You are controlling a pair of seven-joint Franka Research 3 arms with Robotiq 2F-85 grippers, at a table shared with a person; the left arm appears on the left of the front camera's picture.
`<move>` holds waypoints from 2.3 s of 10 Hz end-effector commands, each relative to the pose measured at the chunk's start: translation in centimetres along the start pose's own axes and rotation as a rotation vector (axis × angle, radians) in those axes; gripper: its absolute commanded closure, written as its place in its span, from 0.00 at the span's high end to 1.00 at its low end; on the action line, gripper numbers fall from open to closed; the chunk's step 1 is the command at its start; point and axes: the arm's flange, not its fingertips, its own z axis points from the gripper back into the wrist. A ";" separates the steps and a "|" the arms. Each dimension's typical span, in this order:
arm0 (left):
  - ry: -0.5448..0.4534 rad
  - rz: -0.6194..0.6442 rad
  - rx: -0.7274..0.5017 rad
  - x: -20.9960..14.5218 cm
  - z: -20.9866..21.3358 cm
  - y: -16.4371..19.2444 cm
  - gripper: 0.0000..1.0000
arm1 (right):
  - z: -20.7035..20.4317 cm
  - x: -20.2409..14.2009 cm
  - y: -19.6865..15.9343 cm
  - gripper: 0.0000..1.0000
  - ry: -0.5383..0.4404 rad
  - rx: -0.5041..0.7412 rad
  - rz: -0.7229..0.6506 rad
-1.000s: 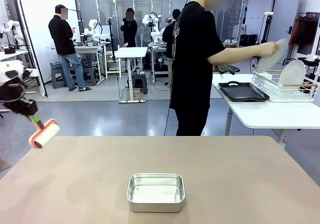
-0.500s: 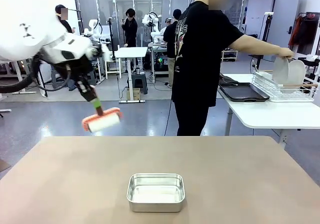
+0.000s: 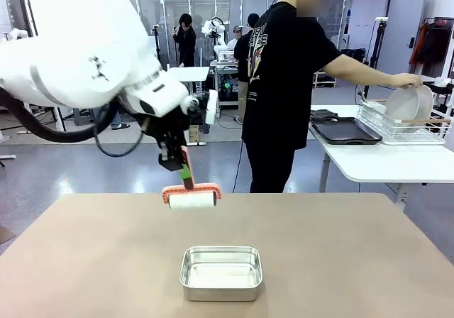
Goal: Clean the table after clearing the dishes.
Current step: Place the Lint Roller back on top of the Airtight Container.
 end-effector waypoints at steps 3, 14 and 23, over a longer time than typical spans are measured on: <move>0.125 -0.020 -0.069 3.5 -3.9 -1.7 0.21 | -0.1 -0.1 0.4 1.00 -0.008 -0.008 -0.002; 0.047 0.077 -0.155 5.0 -10.7 -3.9 0.21 | -0.1 -0.1 0.4 1.00 -0.008 -0.008 -0.002; 0.065 0.044 -0.078 3.4 -16.1 -3.0 0.21 | -0.1 -0.1 0.4 1.00 -0.008 -0.008 -0.002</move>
